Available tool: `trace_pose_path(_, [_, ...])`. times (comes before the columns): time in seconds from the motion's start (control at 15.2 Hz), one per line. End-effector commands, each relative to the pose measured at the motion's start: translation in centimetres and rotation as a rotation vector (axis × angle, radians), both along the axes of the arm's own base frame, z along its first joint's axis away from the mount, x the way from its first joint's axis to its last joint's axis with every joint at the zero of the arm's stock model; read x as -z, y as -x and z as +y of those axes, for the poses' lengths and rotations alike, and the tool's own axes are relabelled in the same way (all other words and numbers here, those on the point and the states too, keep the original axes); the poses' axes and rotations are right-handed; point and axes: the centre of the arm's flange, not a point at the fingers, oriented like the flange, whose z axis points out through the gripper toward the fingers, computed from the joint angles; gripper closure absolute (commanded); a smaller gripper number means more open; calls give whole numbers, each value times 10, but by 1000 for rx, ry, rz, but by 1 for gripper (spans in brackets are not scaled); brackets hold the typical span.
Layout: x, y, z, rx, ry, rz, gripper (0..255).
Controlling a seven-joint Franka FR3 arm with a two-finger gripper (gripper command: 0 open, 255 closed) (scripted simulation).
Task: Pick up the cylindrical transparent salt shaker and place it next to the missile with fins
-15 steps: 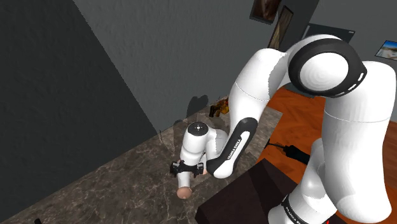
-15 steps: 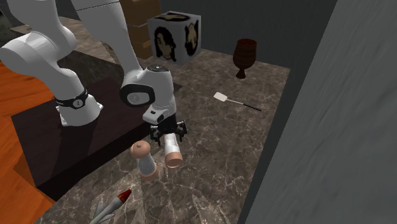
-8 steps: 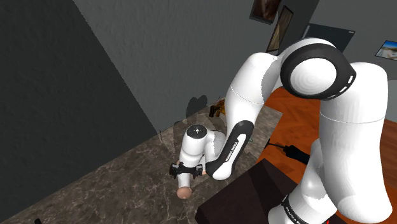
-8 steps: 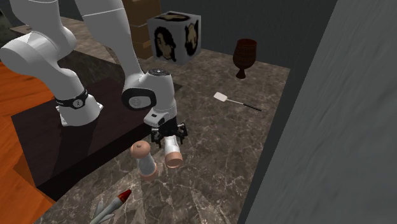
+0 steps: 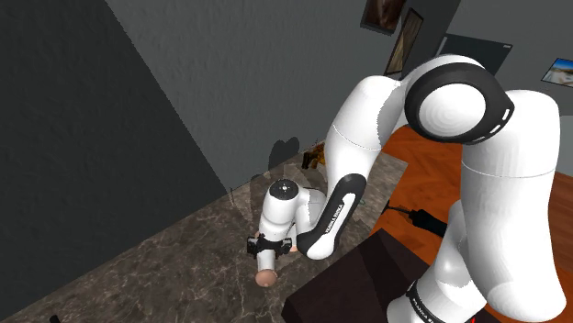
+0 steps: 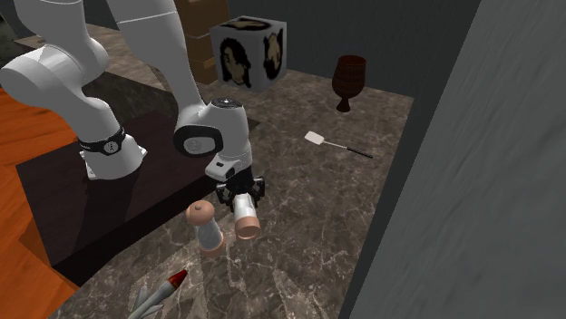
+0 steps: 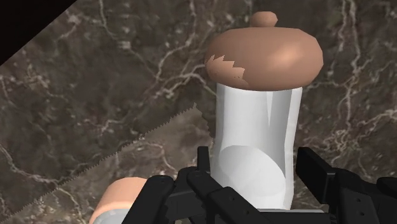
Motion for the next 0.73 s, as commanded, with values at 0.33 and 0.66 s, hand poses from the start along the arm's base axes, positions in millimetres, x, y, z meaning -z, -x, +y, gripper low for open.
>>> trace_pose_path(0.33, [-10,0,0,0,0,0,255])
trace_pose_path(0.66, [-37,0,0,0,0,0,255])
